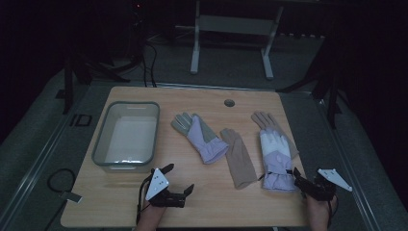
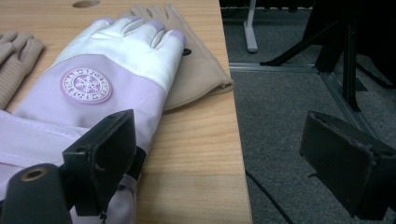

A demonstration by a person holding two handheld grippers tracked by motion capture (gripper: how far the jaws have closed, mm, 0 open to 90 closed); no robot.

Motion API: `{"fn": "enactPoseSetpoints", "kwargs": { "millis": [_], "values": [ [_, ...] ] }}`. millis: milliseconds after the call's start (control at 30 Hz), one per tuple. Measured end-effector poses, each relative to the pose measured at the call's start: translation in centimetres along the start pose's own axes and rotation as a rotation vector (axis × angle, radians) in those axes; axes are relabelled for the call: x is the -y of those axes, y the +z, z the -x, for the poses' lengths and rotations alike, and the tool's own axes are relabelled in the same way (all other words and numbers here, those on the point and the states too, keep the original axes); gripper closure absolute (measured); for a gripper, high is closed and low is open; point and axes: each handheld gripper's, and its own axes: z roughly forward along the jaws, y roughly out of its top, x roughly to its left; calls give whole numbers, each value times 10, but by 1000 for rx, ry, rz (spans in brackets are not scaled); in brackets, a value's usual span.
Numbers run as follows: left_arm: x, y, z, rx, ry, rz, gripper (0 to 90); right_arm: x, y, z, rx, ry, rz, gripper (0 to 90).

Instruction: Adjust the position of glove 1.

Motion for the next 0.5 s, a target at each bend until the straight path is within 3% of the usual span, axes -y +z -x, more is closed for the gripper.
{"fn": "enactPoseSetpoints", "kwargs": {
  "millis": [167,333,500],
  "values": [
    [0,0,0,1,-6,3,0,-2,0,-1,1,-14,-13,105],
    [0,0,0,3,2,-1,0,-22,-8,0,-4,-34,-12,105],
    [0,0,0,3,3,2,0,-43,-11,-2,-49,-38,-22,105]
  ]
}}
